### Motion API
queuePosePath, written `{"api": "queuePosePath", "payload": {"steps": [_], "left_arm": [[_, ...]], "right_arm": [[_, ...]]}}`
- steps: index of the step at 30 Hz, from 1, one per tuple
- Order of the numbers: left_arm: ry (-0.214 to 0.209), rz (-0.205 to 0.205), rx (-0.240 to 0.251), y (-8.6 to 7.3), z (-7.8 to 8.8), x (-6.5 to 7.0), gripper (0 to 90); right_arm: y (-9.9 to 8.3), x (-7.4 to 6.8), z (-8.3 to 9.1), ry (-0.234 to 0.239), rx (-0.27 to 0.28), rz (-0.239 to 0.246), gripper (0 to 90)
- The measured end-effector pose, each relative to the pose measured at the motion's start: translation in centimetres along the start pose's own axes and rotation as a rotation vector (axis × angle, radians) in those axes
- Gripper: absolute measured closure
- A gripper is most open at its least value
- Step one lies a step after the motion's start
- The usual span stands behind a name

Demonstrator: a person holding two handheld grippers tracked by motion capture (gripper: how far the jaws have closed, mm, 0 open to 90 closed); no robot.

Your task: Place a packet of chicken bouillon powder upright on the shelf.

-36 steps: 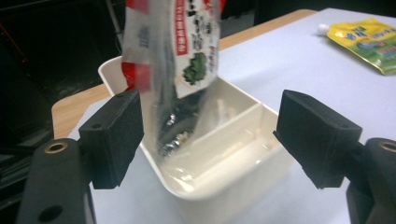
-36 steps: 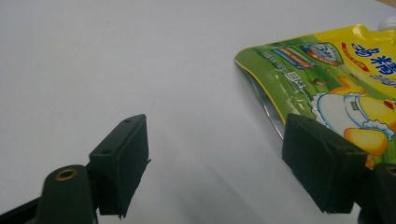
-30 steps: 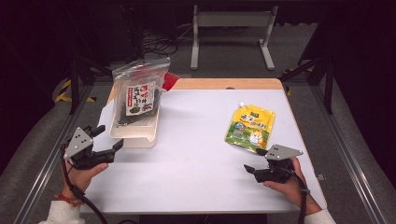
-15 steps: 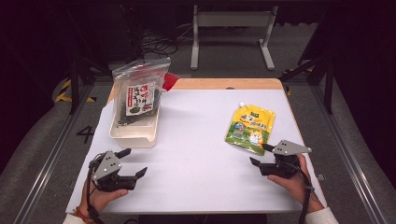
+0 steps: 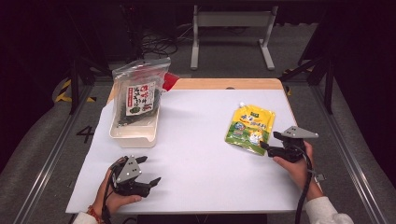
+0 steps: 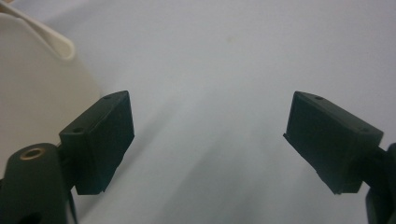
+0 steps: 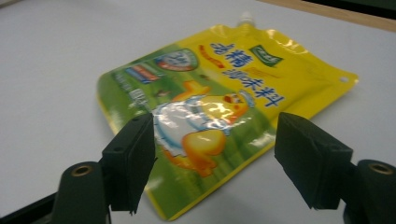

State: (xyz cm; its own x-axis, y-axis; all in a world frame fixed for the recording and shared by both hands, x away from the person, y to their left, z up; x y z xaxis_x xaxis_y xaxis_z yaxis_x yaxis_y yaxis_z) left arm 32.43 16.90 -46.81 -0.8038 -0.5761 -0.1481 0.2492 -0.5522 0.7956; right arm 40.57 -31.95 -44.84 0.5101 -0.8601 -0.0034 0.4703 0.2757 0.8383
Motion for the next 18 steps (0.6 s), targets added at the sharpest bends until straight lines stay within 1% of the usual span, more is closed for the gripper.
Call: {"api": "queuePosePath", "payload": {"steps": [1, 2, 4, 5, 6, 7, 8, 10, 12, 13, 14, 16, 18], "left_arm": [[0.000, 0.000, 0.000, 0.0, 0.0, 0.0, 15.8], [0.001, -0.012, -0.014, 0.0, -0.2, 0.2, 15.7], [-0.011, -0.016, -0.019, 0.0, -0.4, 0.4, 15.5], [-0.011, -0.016, -0.019, 0.0, -0.4, 0.4, 15.5], [-0.016, -0.022, -0.019, 0.0, -0.5, 0.4, 15.5], [-0.020, -0.022, -0.019, 0.0, -0.5, 0.4, 15.5], [-0.020, -0.021, -0.022, 0.0, -0.6, 0.4, 15.5], [-0.029, -0.016, -0.023, 0.0, -0.7, 0.5, 15.5], [-0.034, -0.024, -0.030, -0.1, -0.8, 0.5, 15.4], [-0.039, -0.022, -0.032, -0.1, -0.9, 0.6, 15.4], [-0.040, -0.031, -0.033, -0.1, -0.9, 0.6, 15.4], [-0.045, -0.030, -0.036, 0.0, -1.0, 0.7, 15.3], [-0.053, -0.029, -0.033, 0.0, -1.1, 0.7, 15.2]], "right_arm": [[-0.1, 0.5, -0.3, -0.002, -0.003, -0.029, 28.0], [-0.1, 1.0, -0.6, -0.003, -0.004, -0.055, 27.2], [-0.3, 1.8, -1.2, -0.004, -0.005, -0.118, 26.7], [-0.3, 1.8, -1.2, -0.004, -0.005, -0.118, 26.7], [-0.3, 2.2, -1.7, 0.006, -0.009, -0.151, 25.5], [-0.4, 2.4, -2.0, 0.012, -0.017, -0.172, 24.8], [-0.4, 2.5, -2.4, 0.010, -0.036, -0.181, 23.8], [-0.4, 2.7, -3.2, 0.010, -0.048, -0.202, 22.8], [-0.2, 2.8, -3.9, 0.005, -0.068, -0.212, 19.6], [-0.1, 2.8, -4.0, 0.009, -0.066, -0.227, 19.7], [0.1, 2.9, -4.2, 0.009, -0.059, -0.235, 18.6], [0.1, 3.0, -4.7, 0.006, -0.076, -0.262, 14.3], [0.3, 2.9, -5.1, 0.028, -0.092, -0.284, 12.8]]}}
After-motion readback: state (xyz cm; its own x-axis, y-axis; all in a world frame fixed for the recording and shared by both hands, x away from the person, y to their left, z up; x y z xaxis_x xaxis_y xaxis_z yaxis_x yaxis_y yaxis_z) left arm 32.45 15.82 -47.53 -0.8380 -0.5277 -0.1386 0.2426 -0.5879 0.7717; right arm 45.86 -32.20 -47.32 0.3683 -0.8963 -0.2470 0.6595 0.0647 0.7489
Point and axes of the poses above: each handheld gripper's, and its own axes: z roughly backward along the jaws, y roughly out of its top, x roughly to its right, the point moved 3 cm from there along -z, roughly forward along the jaws, and after that the axes turned 2 degrees about y, right-handed, at the moved point
